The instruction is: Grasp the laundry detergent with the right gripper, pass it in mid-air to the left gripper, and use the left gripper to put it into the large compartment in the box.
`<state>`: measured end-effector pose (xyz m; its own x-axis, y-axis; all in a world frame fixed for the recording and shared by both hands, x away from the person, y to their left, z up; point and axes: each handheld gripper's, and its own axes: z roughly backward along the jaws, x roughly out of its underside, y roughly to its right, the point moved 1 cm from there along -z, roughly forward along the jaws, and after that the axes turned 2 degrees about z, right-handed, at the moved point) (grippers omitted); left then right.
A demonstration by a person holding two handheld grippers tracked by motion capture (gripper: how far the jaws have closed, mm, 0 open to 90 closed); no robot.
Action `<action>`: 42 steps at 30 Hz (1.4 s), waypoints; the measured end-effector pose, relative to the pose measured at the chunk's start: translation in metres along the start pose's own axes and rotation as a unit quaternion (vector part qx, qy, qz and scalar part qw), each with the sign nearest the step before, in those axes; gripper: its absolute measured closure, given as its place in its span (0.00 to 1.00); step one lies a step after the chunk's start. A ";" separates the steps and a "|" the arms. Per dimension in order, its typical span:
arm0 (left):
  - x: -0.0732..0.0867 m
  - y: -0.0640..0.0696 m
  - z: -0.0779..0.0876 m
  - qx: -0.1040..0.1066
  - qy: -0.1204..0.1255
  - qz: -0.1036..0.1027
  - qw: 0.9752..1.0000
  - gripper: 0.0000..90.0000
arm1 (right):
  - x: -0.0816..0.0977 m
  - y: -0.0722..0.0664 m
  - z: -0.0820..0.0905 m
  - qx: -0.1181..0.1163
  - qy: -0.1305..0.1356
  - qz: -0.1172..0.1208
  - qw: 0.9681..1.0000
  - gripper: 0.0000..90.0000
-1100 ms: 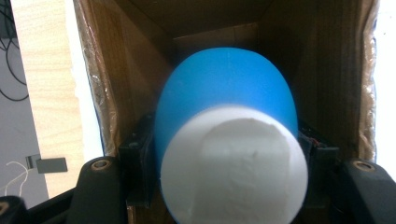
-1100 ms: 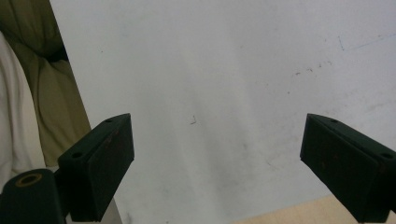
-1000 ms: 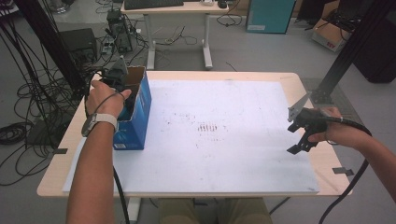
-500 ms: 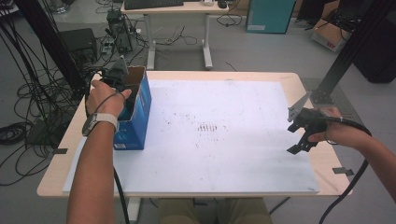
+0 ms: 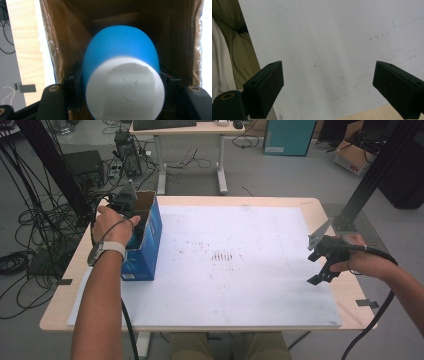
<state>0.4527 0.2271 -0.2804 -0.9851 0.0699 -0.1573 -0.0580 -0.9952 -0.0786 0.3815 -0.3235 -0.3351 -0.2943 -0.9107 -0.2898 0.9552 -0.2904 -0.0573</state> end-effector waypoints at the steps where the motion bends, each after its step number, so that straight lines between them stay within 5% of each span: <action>1: 0.000 0.000 0.000 0.000 0.000 0.000 1.000 0.42 | 0.000 0.000 0.000 0.000 0.000 0.001 1.000 0.11; 42: -0.003 -0.001 -0.001 0.003 -0.005 0.000 1.000 0.41 | 0.002 0.001 -0.001 0.000 0.003 -0.004 1.000 0.11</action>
<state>0.4559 0.2282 -0.2807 -0.9866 0.0692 -0.1480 -0.0588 -0.9956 -0.0736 0.3822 -0.3254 -0.3370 -0.3025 -0.9066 -0.2943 0.9526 -0.2983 -0.0601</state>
